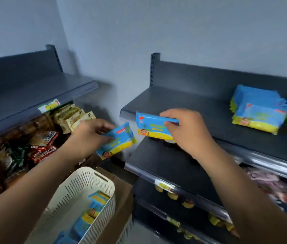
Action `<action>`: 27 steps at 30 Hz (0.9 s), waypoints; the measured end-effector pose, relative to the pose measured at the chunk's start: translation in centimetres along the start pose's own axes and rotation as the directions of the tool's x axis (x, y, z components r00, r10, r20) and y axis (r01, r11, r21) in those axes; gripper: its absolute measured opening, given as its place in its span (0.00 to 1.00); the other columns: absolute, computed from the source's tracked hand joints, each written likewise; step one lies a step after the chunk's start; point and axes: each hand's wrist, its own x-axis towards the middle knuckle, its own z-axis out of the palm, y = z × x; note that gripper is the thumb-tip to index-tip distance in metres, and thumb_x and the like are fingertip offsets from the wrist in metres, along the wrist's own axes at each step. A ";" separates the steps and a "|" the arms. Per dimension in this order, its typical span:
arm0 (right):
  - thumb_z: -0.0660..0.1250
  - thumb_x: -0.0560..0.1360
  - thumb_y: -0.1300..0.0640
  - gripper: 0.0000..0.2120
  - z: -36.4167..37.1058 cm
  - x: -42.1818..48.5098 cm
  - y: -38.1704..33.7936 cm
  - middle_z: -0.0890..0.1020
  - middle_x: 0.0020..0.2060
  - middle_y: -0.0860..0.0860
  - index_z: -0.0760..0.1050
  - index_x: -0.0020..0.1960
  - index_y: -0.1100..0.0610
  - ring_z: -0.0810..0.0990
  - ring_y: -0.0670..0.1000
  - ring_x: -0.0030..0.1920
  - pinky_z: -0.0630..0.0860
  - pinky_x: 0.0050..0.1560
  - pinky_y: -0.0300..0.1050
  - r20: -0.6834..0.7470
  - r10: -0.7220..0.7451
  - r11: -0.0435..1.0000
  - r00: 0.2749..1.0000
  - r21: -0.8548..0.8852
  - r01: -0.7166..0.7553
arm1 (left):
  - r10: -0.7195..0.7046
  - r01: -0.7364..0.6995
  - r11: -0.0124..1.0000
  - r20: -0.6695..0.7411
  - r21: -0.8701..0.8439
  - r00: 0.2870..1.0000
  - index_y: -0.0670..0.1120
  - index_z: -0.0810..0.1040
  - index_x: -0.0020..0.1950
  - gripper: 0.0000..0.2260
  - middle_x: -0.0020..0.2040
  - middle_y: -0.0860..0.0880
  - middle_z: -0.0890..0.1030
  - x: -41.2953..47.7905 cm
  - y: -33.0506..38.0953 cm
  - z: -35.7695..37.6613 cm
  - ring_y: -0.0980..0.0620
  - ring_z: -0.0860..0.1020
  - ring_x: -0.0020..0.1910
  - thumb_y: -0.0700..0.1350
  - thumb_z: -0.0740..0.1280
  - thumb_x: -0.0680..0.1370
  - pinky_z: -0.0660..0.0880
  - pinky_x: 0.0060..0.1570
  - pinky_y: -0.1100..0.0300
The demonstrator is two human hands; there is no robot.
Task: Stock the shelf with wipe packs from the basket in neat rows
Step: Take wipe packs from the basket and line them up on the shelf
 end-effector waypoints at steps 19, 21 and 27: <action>0.69 0.77 0.64 0.14 -33.1 -12.0 18.2 0.85 0.57 0.49 0.84 0.60 0.54 0.81 0.48 0.56 0.72 0.59 0.35 -0.447 0.188 0.941 0.875 -0.172 -0.290 | 0.432 -0.385 0.902 0.447 -0.197 0.784 0.45 0.85 0.51 0.13 0.47 0.49 0.88 4.0 28.4 30.9 0.54 0.86 0.46 0.30 0.74 0.73 0.82 0.48 0.59; 0.69 0.77 0.65 0.14 -36.5 -13.6 21.9 0.84 0.55 0.46 0.84 0.60 0.53 0.78 0.43 0.52 0.67 0.52 0.23 -0.456 0.205 0.929 0.866 -0.189 -0.319 | 0.449 -0.404 0.893 0.466 -0.199 0.763 0.46 0.85 0.51 0.13 0.48 0.48 0.88 3.6 31.1 35.7 0.53 0.86 0.47 0.30 0.75 0.72 0.83 0.50 0.58; 0.73 0.74 0.63 0.14 -44.7 -16.5 31.1 0.86 0.45 0.47 0.87 0.56 0.50 0.77 0.41 0.45 0.71 0.45 0.42 -0.498 0.204 0.906 0.843 -0.229 -0.355 | 0.444 -0.363 0.896 0.489 -0.255 0.751 0.50 0.85 0.51 0.15 0.49 0.49 0.88 2.9 37.6 47.9 0.49 0.86 0.50 0.32 0.76 0.72 0.82 0.55 0.53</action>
